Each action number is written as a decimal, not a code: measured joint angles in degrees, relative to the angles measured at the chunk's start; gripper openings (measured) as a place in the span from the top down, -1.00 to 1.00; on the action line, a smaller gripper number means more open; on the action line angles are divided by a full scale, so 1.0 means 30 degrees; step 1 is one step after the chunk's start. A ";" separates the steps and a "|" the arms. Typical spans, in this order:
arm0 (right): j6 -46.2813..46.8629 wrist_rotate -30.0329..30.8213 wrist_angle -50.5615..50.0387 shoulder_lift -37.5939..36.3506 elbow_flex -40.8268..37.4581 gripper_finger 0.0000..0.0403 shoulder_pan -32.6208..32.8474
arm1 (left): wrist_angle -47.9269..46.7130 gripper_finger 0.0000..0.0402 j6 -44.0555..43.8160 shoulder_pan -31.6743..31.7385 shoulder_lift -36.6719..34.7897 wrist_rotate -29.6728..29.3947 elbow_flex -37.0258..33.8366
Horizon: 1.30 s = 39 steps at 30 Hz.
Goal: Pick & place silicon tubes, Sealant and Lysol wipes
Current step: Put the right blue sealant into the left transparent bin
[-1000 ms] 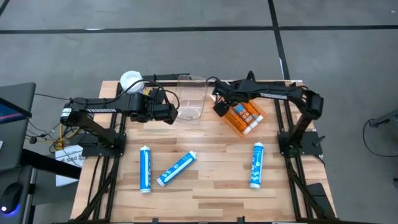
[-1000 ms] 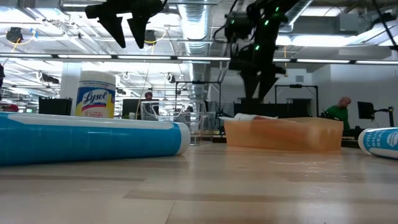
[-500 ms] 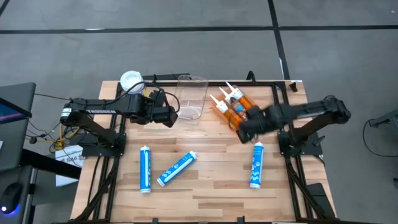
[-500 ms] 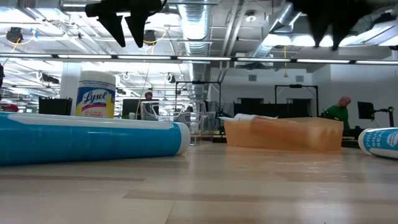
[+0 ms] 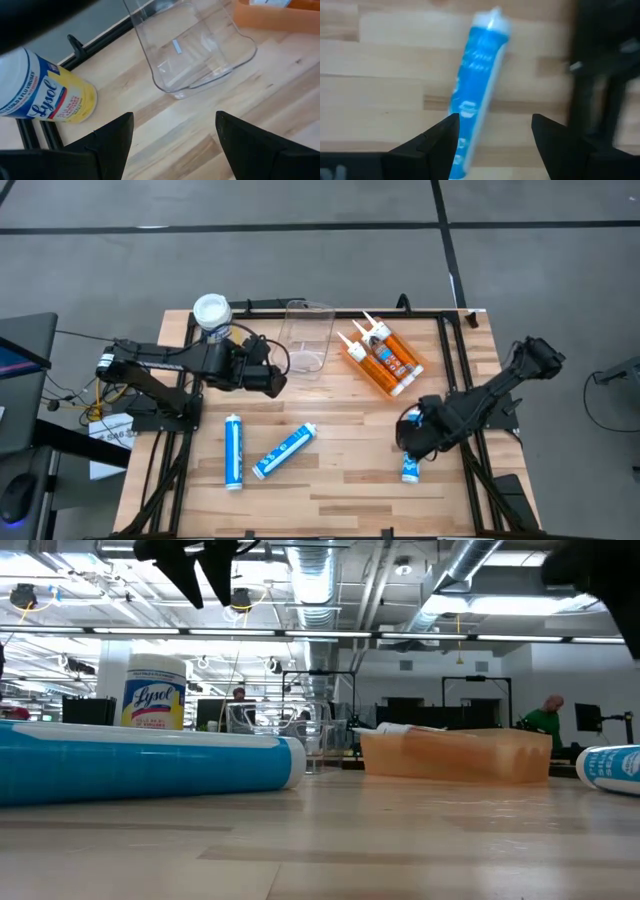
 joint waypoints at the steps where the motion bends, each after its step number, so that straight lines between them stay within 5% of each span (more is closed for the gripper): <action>1: 0.0428 -0.0003 0.0768 0.0000 -0.0493 -0.19 0.0122 | 0.0007 -0.37 -0.0121 -0.0114 0.0000 0.0000 0.0000; 20: 0.3511 0.0033 1.1141 0.0007 -0.7877 -0.19 0.0249 | 0.0029 -0.37 -0.0940 -0.1562 0.0000 0.0007 0.0000; 34: 0.2237 -0.0118 1.2859 -0.0003 -0.9518 -0.18 0.0235 | 0.0658 -0.37 -0.0908 -0.1652 0.0000 0.0010 0.0000; 39: 0.2320 -0.0245 1.3383 -0.0044 -0.9656 0.00 0.0242 | 0.0913 -0.37 -0.0662 -0.1659 0.0000 0.0007 0.0000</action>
